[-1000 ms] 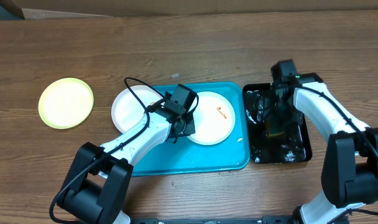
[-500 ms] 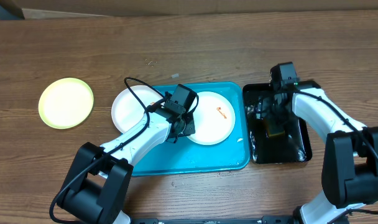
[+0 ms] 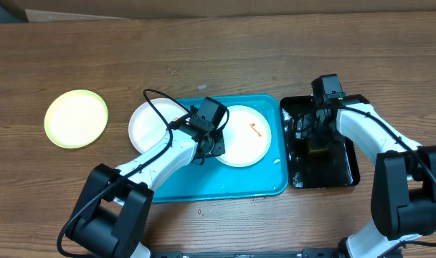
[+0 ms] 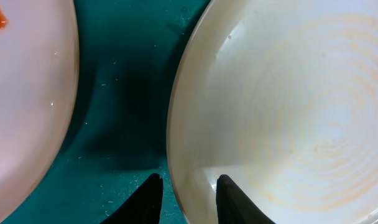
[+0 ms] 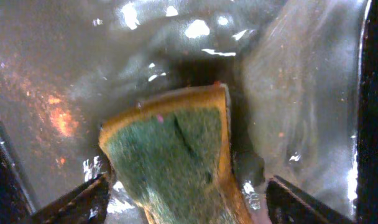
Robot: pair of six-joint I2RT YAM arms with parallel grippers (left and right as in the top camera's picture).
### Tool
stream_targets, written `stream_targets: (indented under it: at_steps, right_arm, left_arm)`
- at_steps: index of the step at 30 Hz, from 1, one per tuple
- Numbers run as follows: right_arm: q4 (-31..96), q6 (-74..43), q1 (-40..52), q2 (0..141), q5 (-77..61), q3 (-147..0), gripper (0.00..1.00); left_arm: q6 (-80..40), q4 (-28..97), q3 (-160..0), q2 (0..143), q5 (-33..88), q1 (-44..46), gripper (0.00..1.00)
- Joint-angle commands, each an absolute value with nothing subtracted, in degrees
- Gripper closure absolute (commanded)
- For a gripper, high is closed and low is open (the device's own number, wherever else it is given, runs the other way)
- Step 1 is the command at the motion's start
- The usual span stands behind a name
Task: Clean dirty plates on tray and stack at the side
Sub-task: 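Close the right gripper on the sponge's narrow end and lift it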
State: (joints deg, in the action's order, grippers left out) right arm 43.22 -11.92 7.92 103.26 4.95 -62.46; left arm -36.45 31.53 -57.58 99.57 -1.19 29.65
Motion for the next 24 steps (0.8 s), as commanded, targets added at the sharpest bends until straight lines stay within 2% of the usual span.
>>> stream_targets:
  at_steps: [1,8,17,18,19,20,22,23,24]
  right_arm:
    - [43.16,-11.99,7.97,102.00,5.54,-63.75,0.28]
    - [42.74,-11.99,7.97,102.00,5.54,-64.14,0.29]
    - [45.21,-11.99,7.97,102.02,5.52,-63.16,0.23]
    - [45.15,-11.99,7.97,102.02,5.52,-62.74,0.37]
    - [45.15,-11.99,7.97,102.02,5.52,-62.48,0.76]
    - [45.17,-12.01,7.97,102.02,5.48,-62.19,0.96]
    - [46.19,-11.99,7.97,102.00,4.84,-62.33,0.96]
    - [47.29,-11.97,7.97,101.86,4.89,-62.98,0.77]
    - [48.60,-11.97,7.97,101.82,4.89,-64.10,0.45]
  left_arm:
    - [-36.21,31.22,-58.33,100.12,-3.51,30.02,0.70]
    - [-36.21,30.92,-58.33,100.12,-4.05,30.02,0.82]
    - [-36.18,30.81,-58.33,100.12,-4.93,30.02,0.79]
    - [-36.18,30.81,-58.33,100.12,-4.93,30.02,0.79]
    - [-36.18,30.81,-58.33,100.12,-4.93,30.02,0.79]
    - [-36.18,30.83,-58.33,100.12,-4.93,30.02,0.79]
    - [-36.18,30.83,-58.33,100.12,-4.93,30.02,0.78]
    - [-36.18,30.83,-58.33,100.12,-4.93,30.02,0.78]
    - [-36.18,30.83,-58.33,100.12,-4.93,30.02,0.78]
